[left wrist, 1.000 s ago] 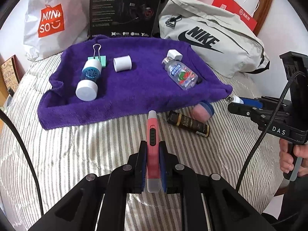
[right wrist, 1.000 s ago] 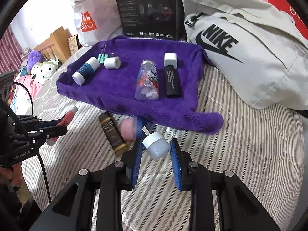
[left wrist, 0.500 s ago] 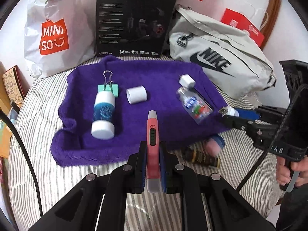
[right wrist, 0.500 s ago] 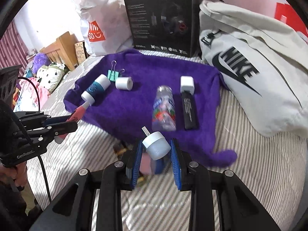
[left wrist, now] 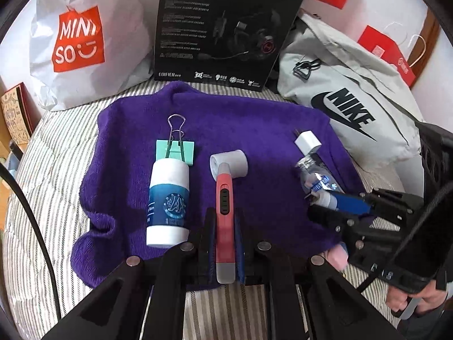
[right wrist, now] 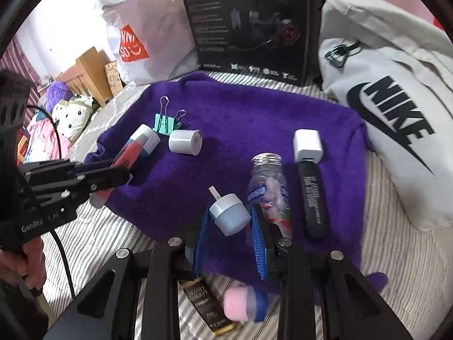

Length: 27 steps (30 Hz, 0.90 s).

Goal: Organize rigid objects
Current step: 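Carry the pink pen with the left gripper while the right carries the white cap onto the towel, then open the left gripper to drop the pen while the right releases the white cap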

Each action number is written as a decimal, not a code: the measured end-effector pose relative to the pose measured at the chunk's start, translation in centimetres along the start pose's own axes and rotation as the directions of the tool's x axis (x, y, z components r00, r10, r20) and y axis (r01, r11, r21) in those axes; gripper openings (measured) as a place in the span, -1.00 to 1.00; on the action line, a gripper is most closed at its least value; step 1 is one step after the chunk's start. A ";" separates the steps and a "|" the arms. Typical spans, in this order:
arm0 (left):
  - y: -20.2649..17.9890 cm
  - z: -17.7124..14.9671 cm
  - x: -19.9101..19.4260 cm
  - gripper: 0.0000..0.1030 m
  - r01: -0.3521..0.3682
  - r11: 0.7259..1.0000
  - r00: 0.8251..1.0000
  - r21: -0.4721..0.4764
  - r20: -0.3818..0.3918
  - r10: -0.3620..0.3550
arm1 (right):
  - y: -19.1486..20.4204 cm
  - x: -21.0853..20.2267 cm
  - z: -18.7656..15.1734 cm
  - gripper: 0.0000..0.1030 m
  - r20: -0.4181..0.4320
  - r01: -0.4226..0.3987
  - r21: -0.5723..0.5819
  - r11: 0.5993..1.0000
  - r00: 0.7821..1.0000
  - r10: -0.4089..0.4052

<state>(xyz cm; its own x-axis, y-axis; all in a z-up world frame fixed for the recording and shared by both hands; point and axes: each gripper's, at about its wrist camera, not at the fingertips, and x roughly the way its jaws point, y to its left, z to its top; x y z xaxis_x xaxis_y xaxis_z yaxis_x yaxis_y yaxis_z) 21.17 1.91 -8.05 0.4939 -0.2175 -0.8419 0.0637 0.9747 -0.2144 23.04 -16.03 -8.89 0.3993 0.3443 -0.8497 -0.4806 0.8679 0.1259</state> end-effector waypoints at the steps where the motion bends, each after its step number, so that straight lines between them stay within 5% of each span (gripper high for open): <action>1: 0.1 0.0 0.3 -0.76 -0.004 1.000 1.000 -0.002 -0.006 0.004 | 0.2 0.3 0.0 -0.43 -0.004 0.010 -0.005 1.000 1.000 -0.010; 27: 0.2 0.3 4.3 -0.76 -0.084 0.996 0.994 0.003 -0.071 0.084 | 0.9 3.7 0.2 -0.42 -0.045 0.003 -0.079 0.997 0.999 -0.006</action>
<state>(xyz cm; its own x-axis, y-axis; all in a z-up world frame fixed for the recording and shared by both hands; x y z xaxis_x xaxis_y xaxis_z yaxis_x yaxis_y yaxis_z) 23.53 1.22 -11.57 0.4350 -0.1381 -0.8898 0.0246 0.9896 -0.1416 24.29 -13.90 -11.82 0.3667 0.3224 -0.8727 -0.5397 0.8378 0.0827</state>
